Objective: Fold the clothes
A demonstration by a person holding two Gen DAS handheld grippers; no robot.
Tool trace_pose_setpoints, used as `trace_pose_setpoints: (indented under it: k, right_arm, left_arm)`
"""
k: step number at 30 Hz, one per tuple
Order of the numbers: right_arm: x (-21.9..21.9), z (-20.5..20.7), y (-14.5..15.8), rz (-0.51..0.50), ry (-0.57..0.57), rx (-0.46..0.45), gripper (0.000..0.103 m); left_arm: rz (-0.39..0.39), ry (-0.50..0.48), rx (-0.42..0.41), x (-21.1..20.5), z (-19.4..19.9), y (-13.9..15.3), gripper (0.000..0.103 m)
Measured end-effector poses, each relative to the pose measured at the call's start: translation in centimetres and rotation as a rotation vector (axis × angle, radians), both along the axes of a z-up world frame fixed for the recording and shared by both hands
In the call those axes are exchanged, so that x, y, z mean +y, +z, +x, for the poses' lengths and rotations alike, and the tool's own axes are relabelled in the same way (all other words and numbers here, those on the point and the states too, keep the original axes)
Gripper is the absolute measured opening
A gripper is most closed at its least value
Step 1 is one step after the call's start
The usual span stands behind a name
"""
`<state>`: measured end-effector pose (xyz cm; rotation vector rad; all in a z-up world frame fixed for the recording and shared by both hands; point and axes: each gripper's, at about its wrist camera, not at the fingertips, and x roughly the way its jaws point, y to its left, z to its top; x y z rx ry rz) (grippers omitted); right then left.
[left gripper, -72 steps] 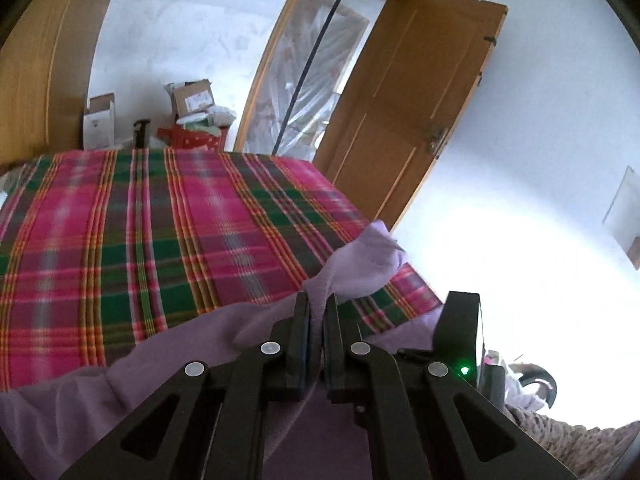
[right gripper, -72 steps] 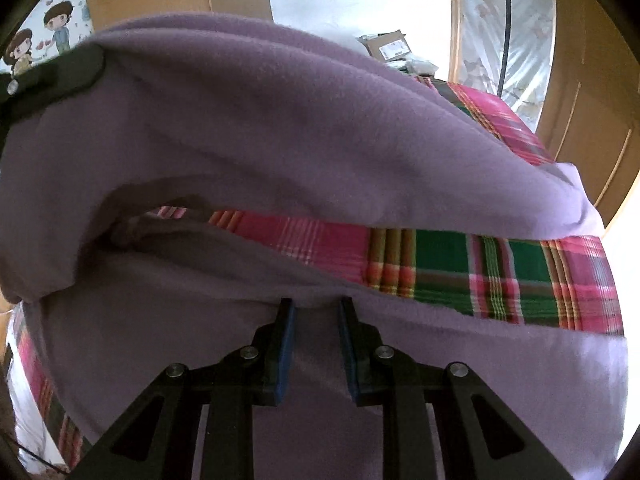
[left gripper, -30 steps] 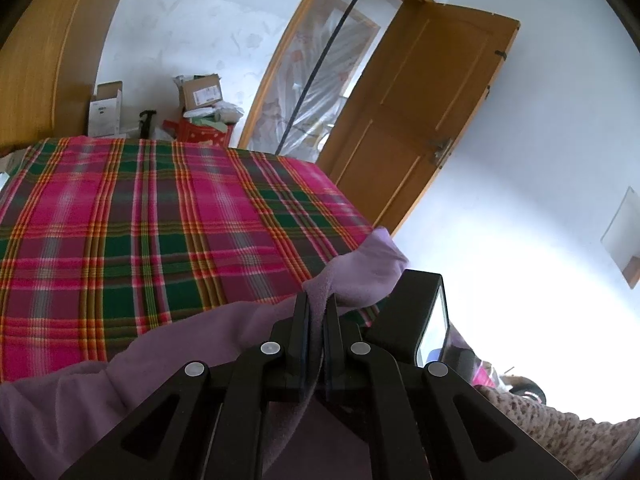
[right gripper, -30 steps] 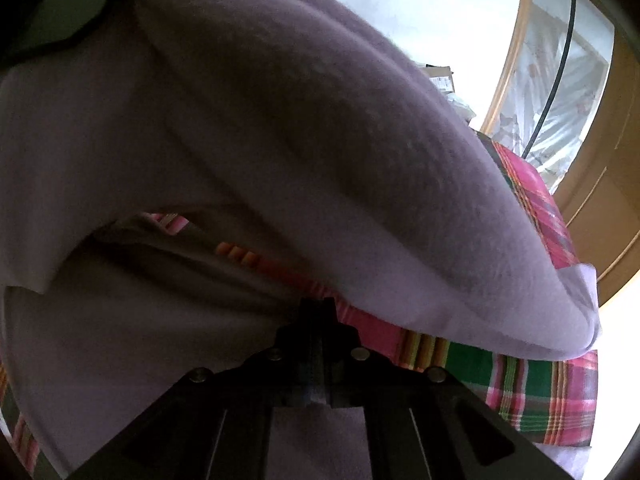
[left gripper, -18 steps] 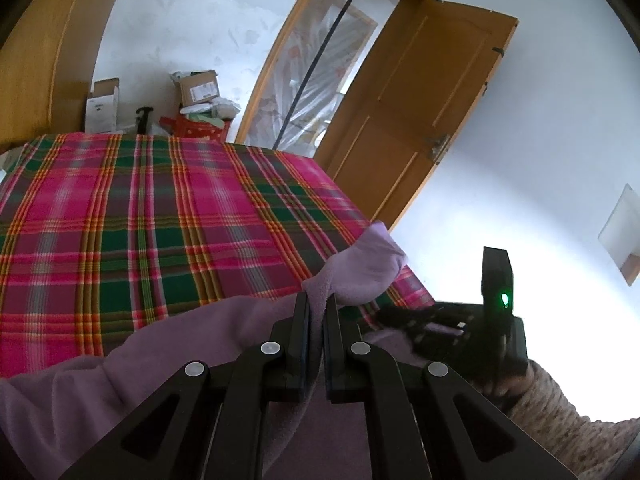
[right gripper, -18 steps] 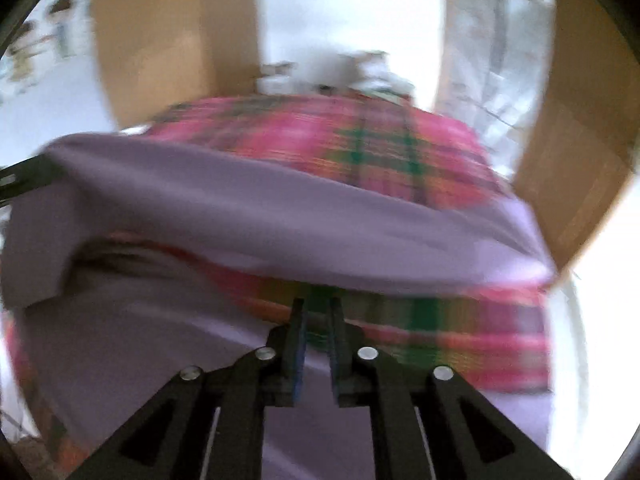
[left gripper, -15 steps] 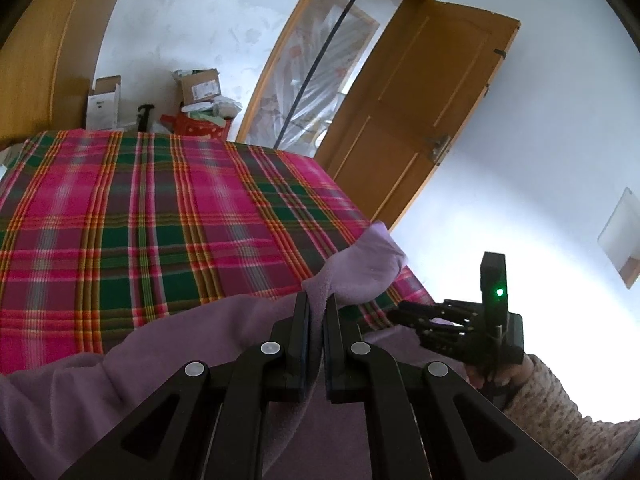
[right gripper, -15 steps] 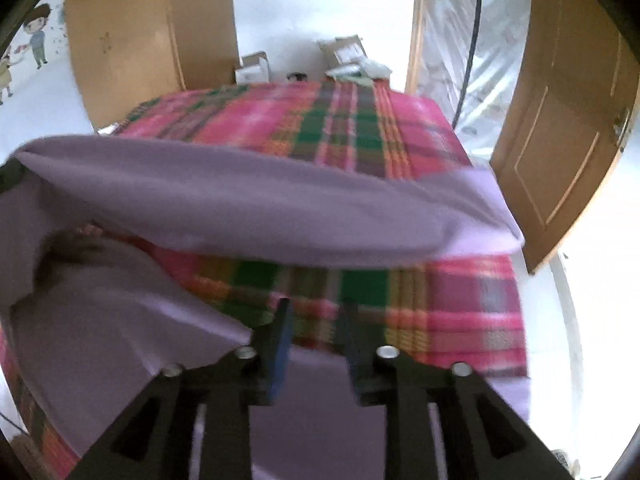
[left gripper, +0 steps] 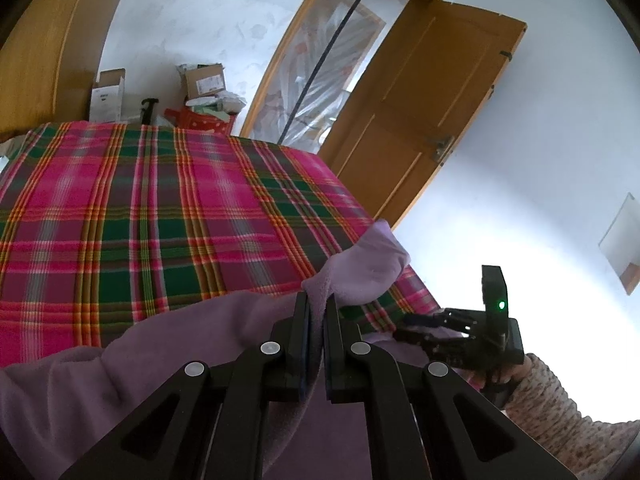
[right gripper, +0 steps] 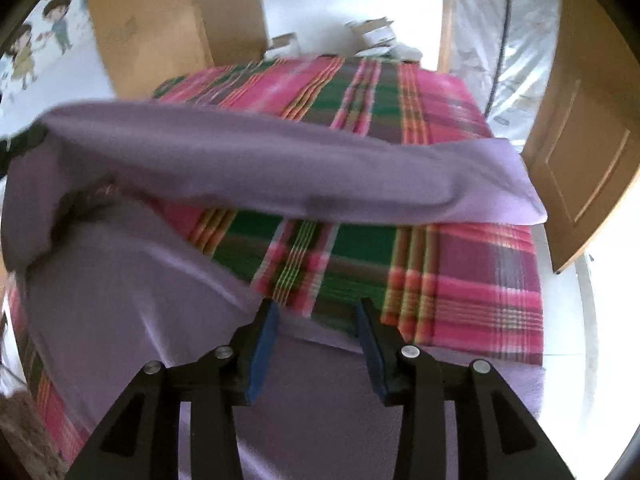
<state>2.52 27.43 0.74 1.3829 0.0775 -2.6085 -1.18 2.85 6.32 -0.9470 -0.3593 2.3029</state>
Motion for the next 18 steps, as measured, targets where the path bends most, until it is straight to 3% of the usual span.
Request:
trace_pose_setpoints:
  k: [6, 8, 9, 10, 12, 15, 18]
  right_arm:
    - [0.3, 0.2, -0.2, 0.010, -0.001, 0.005, 0.042]
    - [0.3, 0.5, -0.1, -0.009, 0.009, 0.012, 0.032]
    - [-0.1, 0.5, -0.1, 0.002, 0.018, 0.014, 0.012]
    - [-0.6, 0.4, 0.1, 0.022, 0.027, 0.016, 0.006]
    - [-1.4, 0.2, 0.3, 0.060, 0.031, 0.029, 0.003]
    - [-0.7, -0.3, 0.7, 0.065, -0.049, 0.067, 0.001]
    - [-0.4, -0.8, 0.1, 0.061, -0.089, 0.038, 0.000]
  left_arm:
    - [0.001, 0.002, -0.010, -0.1, -0.3, -0.3, 0.006]
    - [0.002, 0.000, -0.008, 0.0, -0.2, -0.3, 0.006]
    - [0.002, -0.002, -0.007, 0.0, -0.1, -0.2, 0.006]
    - [0.002, -0.004, -0.005, 0.0, -0.1, -0.2, 0.006]
    - [0.002, -0.011, -0.005, 0.1, 0.1, -0.2, 0.006]
    - [0.002, -0.022, -0.007, 0.3, 0.3, -0.3, 0.006]
    - [-0.003, -0.037, -0.013, 0.5, 0.7, -0.6, 0.006]
